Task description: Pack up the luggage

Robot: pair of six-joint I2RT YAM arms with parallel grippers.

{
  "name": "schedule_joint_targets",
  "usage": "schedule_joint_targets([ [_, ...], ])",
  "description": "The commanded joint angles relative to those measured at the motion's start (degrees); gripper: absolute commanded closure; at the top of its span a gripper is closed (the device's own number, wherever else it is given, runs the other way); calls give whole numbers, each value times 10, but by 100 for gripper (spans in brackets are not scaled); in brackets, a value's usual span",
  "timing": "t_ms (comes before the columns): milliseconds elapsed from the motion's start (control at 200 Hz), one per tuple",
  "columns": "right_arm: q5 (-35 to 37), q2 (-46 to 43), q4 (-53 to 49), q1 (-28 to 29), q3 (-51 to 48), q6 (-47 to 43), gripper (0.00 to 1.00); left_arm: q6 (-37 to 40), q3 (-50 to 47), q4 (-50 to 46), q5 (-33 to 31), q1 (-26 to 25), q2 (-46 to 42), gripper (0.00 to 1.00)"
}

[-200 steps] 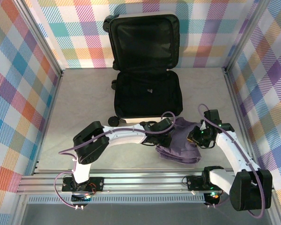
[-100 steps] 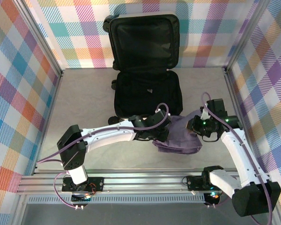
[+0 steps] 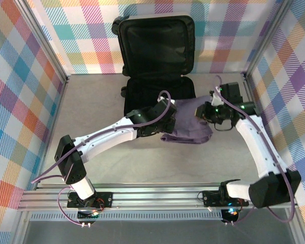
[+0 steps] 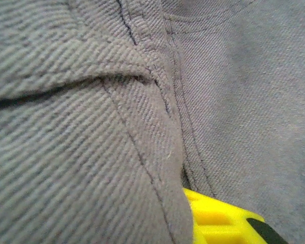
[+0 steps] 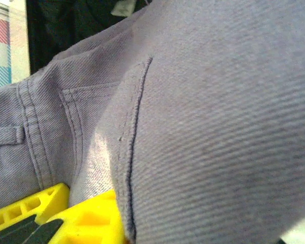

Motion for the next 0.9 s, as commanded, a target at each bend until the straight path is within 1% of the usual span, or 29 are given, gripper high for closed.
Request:
schedule_joint_targets([
  [0, 0, 57, 82, 24, 64, -11, 98, 31, 18, -19, -33, 25, -9, 96],
  [105, -2, 125, 101, 32, 116, -8, 98, 37, 19, -5, -31, 61, -2, 96],
  [230, -13, 198, 90, 38, 193, -13, 99, 45, 24, 11, -20, 97, 5, 96],
  [365, -18, 234, 74, 53, 258, -27, 100, 49, 20, 23, -11, 117, 9, 97],
  [435, -34, 255, 60, 55, 304, -32, 100, 48, 21, 24, -5, 127, 13, 94],
  [490, -44, 278, 42, 58, 349, -38, 100, 44, 20, 25, -6, 137, 16, 88],
  [535, -53, 298, 29, 61, 388, -42, 100, 41, 20, 24, -8, 144, 17, 78],
  [590, -66, 323, 14, 63, 435, -43, 100, 38, 20, 22, -17, 152, 16, 66],
  [610, -70, 333, 9, 64, 452, -43, 100, 37, 20, 20, -20, 155, 15, 58],
  [640, -75, 347, 2, 67, 478, -44, 100, 36, 20, 18, -25, 160, 13, 50],
  [690, -86, 373, -8, 71, 513, -43, 100, 34, 17, 11, -35, 168, 6, 41],
  [745, -98, 402, -19, 76, 563, -41, 100, 33, 9, 8, -46, 178, -9, 36],
  [895, -120, 491, -43, 91, 699, -28, 100, 32, -21, -4, -65, 209, -52, 32],
])
